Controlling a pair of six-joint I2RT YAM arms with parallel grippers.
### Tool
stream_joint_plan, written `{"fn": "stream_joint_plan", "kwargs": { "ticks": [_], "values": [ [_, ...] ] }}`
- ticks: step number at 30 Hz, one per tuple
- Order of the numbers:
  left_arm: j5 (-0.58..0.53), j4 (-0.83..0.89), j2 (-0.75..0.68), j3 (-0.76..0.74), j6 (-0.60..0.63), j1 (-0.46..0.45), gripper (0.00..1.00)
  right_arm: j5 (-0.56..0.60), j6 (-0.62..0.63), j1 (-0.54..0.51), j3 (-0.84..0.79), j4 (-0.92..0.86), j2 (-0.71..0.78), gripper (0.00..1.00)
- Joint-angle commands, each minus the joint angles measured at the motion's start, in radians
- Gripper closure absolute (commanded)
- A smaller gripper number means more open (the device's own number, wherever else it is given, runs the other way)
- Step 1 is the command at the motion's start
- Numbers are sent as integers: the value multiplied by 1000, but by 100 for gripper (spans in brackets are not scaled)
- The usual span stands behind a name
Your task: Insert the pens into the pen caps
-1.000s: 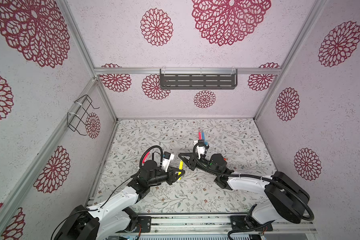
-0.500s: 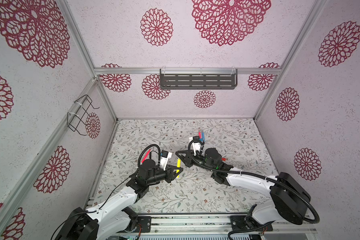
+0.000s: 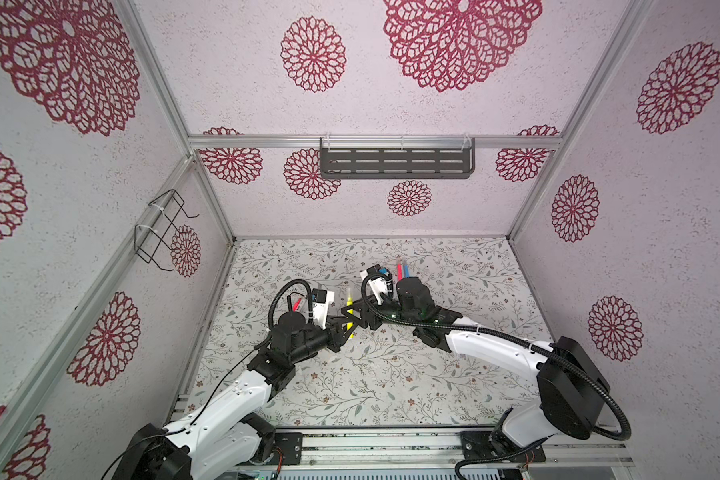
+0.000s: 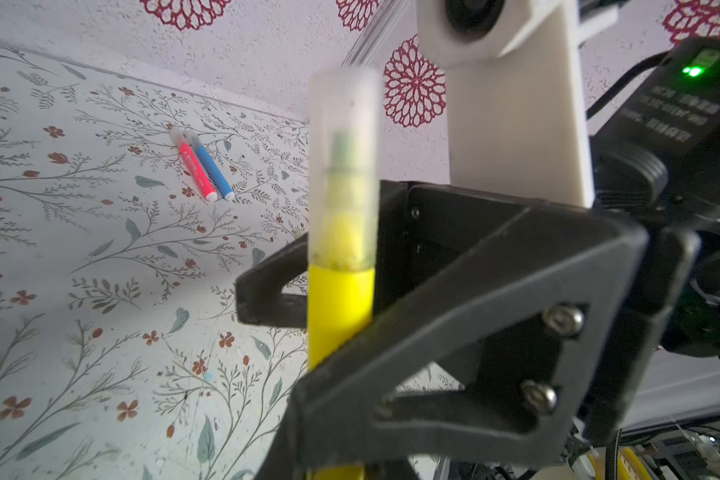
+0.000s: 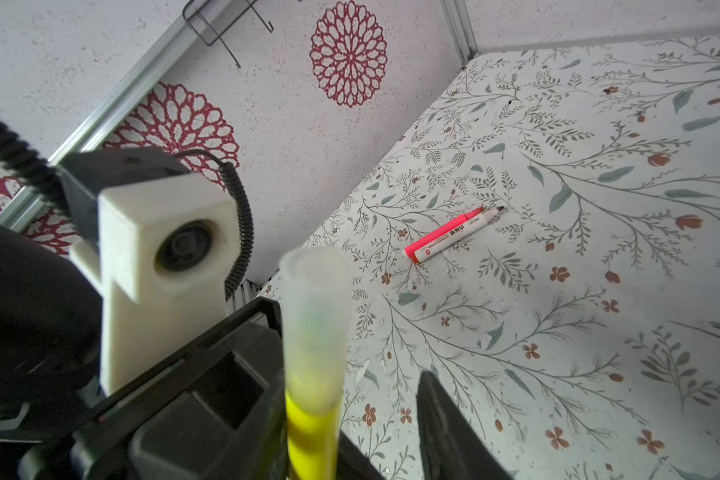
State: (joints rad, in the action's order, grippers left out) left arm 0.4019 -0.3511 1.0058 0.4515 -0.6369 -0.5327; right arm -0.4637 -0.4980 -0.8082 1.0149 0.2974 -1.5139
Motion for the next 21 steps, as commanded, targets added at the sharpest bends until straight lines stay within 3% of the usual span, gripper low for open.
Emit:
{"fn": "stream_joint_plan", "kwargs": {
  "ticks": [1,7,21],
  "values": [
    [-32,-121,-15,28,11,5,100,-17,47,79,-22,-114,91,46],
    [-7,-118,-12,28,14,-12,100,-21,23,181,-69,-54,197,43],
    [10,-158,20,26,14,-32,100,-237,-5,183,-55,95,192,44]
  ]
}}
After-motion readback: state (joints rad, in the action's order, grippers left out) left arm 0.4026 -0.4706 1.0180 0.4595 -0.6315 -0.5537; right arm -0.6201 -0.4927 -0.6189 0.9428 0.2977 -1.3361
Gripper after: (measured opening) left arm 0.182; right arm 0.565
